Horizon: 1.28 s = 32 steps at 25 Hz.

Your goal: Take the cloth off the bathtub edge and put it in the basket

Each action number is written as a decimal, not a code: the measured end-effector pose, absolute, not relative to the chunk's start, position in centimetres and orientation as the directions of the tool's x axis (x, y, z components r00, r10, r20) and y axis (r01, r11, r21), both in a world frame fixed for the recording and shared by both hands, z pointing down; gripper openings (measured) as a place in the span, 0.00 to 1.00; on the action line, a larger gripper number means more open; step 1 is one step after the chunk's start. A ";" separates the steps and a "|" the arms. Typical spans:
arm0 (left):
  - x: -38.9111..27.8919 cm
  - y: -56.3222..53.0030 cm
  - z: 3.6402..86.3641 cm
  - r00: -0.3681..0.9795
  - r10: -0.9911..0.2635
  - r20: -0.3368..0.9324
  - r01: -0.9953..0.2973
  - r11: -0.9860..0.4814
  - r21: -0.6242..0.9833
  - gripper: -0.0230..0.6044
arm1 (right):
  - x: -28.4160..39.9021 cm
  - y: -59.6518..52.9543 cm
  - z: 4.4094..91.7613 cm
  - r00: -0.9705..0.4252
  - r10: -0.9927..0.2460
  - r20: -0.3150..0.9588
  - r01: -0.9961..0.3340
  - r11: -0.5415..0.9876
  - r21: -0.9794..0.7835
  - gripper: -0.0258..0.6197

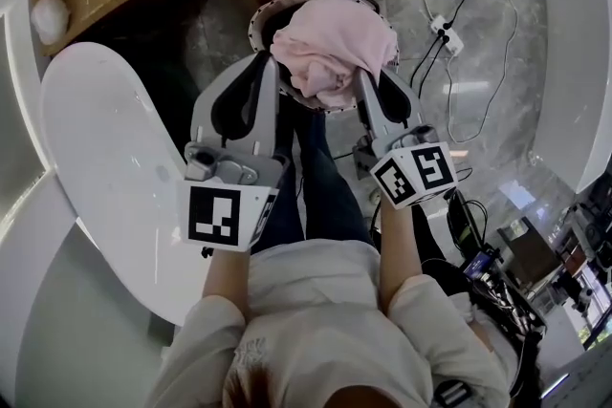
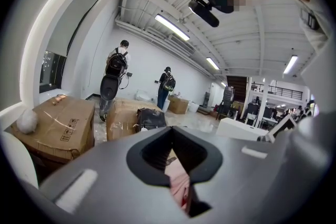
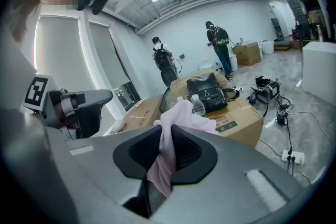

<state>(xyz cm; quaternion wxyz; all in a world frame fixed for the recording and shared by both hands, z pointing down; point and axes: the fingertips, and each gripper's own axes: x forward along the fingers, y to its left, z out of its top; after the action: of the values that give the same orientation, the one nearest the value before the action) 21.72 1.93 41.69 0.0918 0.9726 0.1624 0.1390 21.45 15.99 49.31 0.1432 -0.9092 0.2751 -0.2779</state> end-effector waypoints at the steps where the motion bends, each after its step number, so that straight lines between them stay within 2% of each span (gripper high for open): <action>1: 21.8 1.8 42.3 0.908 0.340 0.245 0.289 -0.931 0.222 0.11 | 21.5 15.9 49.9 0.689 -0.580 0.434 -0.418 -0.808 -0.416 0.12; 12: 22.2 2.7 48.6 0.895 0.328 0.302 0.245 -0.928 0.281 0.11 | 21.3 16.0 56.7 0.663 -0.557 0.499 -0.375 -0.825 -0.423 0.12; 32: 23.4 4.4 55.9 0.861 0.362 0.358 0.253 -0.915 0.315 0.11 | 20.8 17.7 68.2 0.626 -0.483 0.612 -0.298 -0.873 -0.385 0.12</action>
<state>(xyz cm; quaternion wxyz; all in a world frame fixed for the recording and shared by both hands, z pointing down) 23.36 4.40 55.92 0.1297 0.9558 0.1609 0.2089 20.79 17.68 68.16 0.1241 -0.8930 0.2188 -0.3731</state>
